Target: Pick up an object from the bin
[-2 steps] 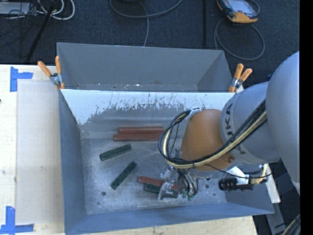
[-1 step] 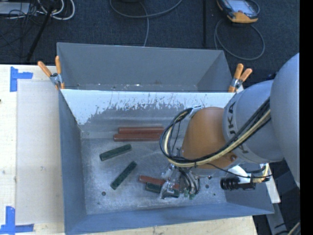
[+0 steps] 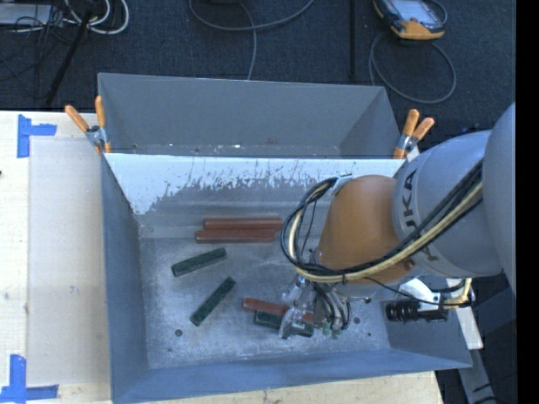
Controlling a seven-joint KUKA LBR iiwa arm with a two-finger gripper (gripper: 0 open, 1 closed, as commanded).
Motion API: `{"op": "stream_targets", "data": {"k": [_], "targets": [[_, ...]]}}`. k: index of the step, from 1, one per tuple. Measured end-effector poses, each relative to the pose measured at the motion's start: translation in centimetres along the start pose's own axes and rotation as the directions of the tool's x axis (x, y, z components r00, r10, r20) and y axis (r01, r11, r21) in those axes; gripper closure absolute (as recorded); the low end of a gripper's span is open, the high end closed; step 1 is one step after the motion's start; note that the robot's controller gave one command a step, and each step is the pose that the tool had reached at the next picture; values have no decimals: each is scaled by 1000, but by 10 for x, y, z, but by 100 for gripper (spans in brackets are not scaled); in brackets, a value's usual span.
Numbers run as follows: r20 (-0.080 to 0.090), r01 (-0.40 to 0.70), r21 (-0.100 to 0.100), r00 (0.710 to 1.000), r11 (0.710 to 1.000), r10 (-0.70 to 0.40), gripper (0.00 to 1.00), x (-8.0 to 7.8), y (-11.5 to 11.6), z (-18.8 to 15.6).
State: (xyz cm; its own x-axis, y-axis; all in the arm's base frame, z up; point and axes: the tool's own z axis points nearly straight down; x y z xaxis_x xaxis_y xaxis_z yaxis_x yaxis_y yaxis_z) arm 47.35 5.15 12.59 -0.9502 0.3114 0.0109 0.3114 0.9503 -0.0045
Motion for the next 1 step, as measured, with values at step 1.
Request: {"op": "stream_targets", "data": {"k": [1], "targets": [[5,0,-2,1000,1000,0,100,-1,1,-22]]}}
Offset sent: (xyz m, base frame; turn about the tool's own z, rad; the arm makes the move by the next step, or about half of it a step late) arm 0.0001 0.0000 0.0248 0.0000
